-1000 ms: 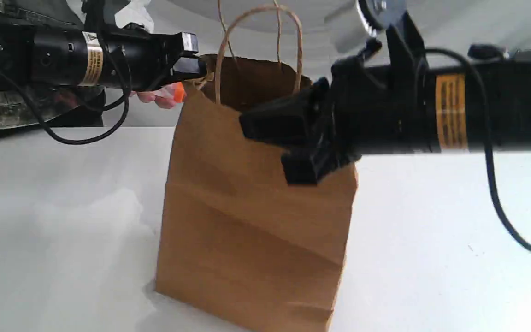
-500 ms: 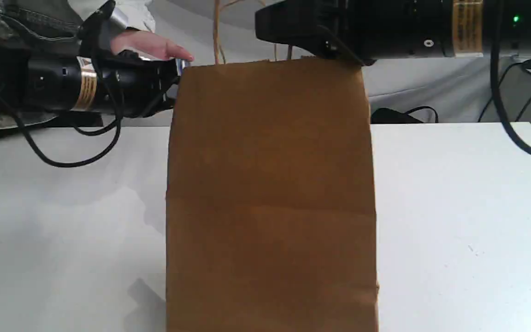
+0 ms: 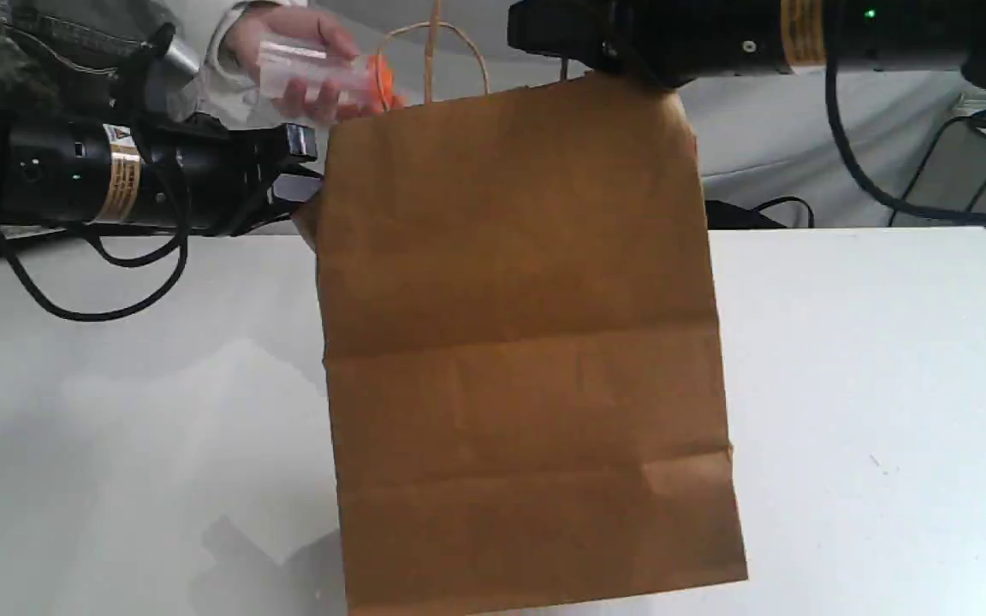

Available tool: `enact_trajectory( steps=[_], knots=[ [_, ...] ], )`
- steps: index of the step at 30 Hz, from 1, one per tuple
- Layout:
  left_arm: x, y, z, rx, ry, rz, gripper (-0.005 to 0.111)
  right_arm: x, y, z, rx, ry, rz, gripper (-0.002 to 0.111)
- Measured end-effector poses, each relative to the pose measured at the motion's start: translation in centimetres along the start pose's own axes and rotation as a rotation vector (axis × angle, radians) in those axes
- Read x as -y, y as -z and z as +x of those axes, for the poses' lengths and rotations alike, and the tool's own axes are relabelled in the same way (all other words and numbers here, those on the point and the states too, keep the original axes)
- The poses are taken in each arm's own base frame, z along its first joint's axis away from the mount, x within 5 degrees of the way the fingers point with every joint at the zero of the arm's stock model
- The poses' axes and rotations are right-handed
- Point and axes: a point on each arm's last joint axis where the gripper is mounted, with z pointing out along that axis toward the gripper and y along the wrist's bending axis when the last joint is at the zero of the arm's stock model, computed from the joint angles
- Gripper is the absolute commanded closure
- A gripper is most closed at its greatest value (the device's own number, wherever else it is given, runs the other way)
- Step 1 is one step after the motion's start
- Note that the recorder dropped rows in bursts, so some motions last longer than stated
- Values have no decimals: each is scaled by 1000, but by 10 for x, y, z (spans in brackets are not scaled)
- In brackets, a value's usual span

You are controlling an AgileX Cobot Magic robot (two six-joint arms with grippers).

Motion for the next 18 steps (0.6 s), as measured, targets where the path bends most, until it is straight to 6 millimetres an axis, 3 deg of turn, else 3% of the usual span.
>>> enact_trajectory(
  steps=[7, 18],
  knots=[
    [-1, 0, 0, 4, -2, -9, 107, 9, -12, 7, -28, -29, -2, 108],
    [-1, 0, 0, 5, -2, -10, 107, 8, -12, 9, -42, -23, -24, 108]
  ],
)
